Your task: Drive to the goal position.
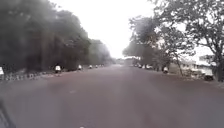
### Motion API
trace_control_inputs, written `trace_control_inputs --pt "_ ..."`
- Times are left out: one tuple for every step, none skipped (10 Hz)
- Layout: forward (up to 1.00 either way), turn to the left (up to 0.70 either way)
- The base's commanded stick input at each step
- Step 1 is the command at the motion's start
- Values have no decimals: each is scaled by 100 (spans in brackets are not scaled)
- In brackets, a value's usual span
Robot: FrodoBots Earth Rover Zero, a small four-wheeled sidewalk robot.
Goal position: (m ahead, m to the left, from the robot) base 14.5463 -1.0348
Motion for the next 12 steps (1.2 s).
trace_control_inputs --pt "100 0" --pt "100 0" --pt "100 0" --pt "100 0" --pt "100 0" --pt "100 0" --pt "100 0" --pt "100 0" --pt "100 0" --pt "100 0" --pt "100 0" --pt "100 0"
